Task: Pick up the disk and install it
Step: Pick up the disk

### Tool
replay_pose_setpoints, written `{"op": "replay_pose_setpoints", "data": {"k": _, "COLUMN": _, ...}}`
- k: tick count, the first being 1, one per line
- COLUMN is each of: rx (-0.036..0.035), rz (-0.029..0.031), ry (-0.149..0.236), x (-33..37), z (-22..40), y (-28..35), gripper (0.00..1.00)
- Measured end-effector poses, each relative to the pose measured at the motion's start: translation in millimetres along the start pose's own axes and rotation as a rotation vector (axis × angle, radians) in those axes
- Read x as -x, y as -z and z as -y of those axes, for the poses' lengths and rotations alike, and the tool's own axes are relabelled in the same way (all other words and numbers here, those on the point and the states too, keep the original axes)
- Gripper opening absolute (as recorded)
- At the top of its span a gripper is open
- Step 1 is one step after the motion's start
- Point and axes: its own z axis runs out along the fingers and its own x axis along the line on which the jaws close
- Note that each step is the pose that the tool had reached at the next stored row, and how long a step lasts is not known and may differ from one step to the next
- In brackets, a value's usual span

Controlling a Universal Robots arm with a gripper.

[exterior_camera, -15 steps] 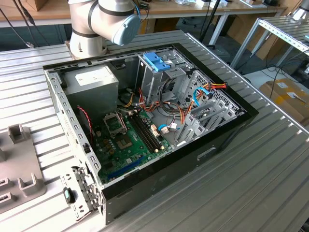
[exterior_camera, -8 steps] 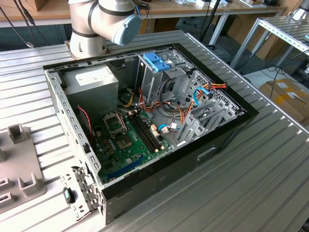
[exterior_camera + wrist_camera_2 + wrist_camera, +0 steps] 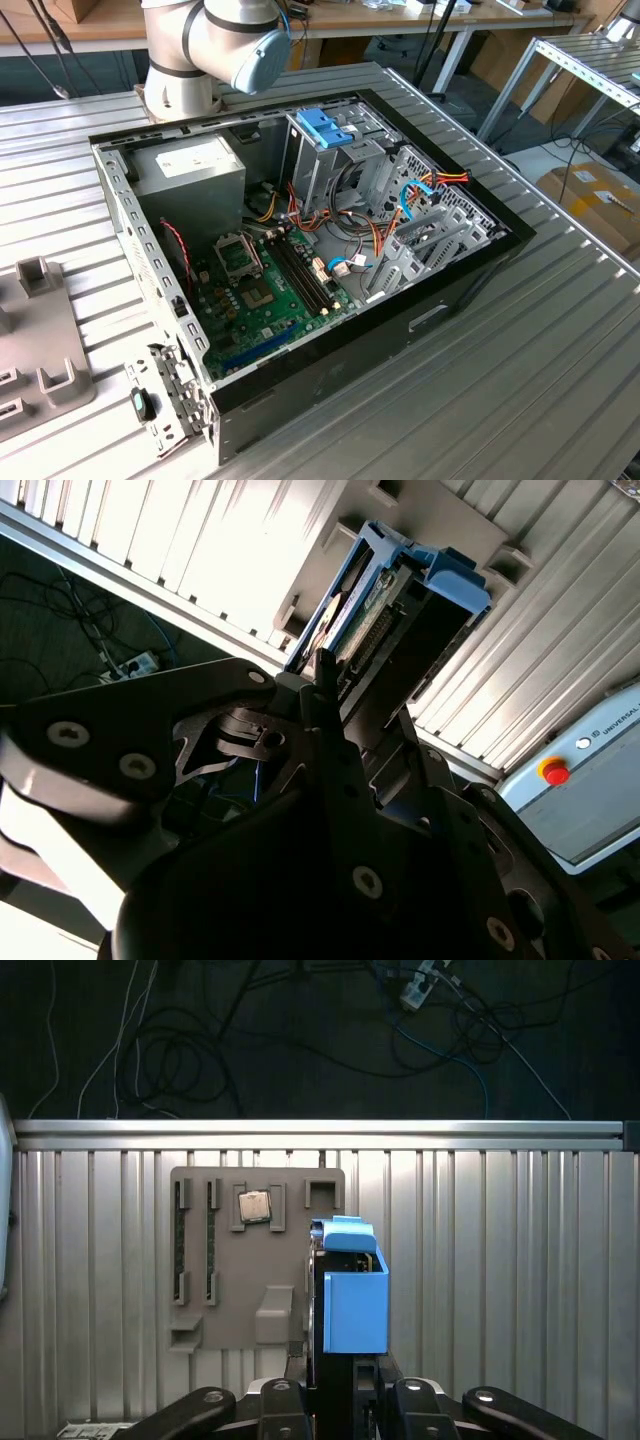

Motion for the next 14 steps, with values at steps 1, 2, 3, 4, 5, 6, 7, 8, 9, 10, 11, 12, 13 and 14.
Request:
{"op": "replay_pose_setpoints", "data": {"k": 1, "rx": 0.0000, "rz": 0.0000, "ry": 0.000, "x": 0.0, "z": 0.0, "y": 0.0, "gripper": 0.35}}
{"op": "replay_pose_setpoints", "data": {"k": 2, "rx": 0.0000, "rz": 0.0000, "ry": 0.000, "x": 0.0, "z": 0.0, "y": 0.0, "gripper": 0.35}}
{"op": "replay_pose_setpoints", "data": {"k": 3, "rx": 0.0000, "rz": 0.0000, "ry": 0.000, "x": 0.0, "z": 0.1, "y": 0.1, "gripper": 0.35}}
{"op": "replay_pose_setpoints", "data": {"k": 4, "rx": 0.0000, "rz": 0.0000, "ry": 0.000, "x": 0.0, "z": 0.1, "y": 0.5, "gripper": 0.35}}
{"op": "replay_pose_setpoints", "data": {"k": 5, "rx": 0.0001, "rz": 0.0000, "ry": 0.000, "x": 0.0, "z": 0.1, "y": 1.2, "gripper": 0.35}}
{"op": "replay_pose_setpoints", "data": {"k": 6, "rx": 0.0002, "rz": -0.0001, "ry": 0.000, "x": 0.1, "z": 0.0, "y": 3.4, "gripper": 0.35}}
{"op": "replay_pose_setpoints", "data": {"k": 7, "rx": 0.0000, "rz": 0.0000, "ry": 0.000, "x": 0.1, "z": 0.0, "y": 6.6, "gripper": 0.35}}
{"op": "replay_pose_setpoints", "data": {"k": 8, "rx": 0.0001, "rz": 0.0000, "ry": 0.000, "x": 0.1, "z": 0.0, "y": 8.0, "gripper": 0.35}}
{"op": "replay_pose_setpoints", "data": {"k": 9, "rx": 0.0000, "rz": 0.0000, "ry": 0.000, "x": 0.2, "z": -0.1, "y": 11.7, "gripper": 0.35}}
{"op": "replay_pose_setpoints", "data": {"k": 10, "rx": 0.0000, "rz": 0.0000, "ry": 0.000, "x": 0.2, "z": -0.2, "y": 14.2, "gripper": 0.35}}
{"op": "replay_pose_setpoints", "data": {"k": 11, "rx": 0.0000, "rz": 0.0000, "ry": 0.000, "x": 0.2, "z": -0.2, "y": 15.9, "gripper": 0.35}}
{"op": "replay_pose_setpoints", "data": {"k": 12, "rx": 0.0001, "rz": -0.0001, "ry": 0.000, "x": 0.2, "z": -0.2, "y": 17.2, "gripper": 0.35}}
{"op": "replay_pose_setpoints", "data": {"k": 13, "rx": 0.0001, "rz": 0.0000, "ry": 0.000, "x": 0.2, "z": -0.2, "y": 17.3, "gripper": 0.35}}
{"op": "replay_pose_setpoints", "data": {"k": 14, "rx": 0.0000, "rz": 0.0000, "ry": 0.000, "x": 0.2, "z": -0.2, "y": 17.3, "gripper": 0.35}}
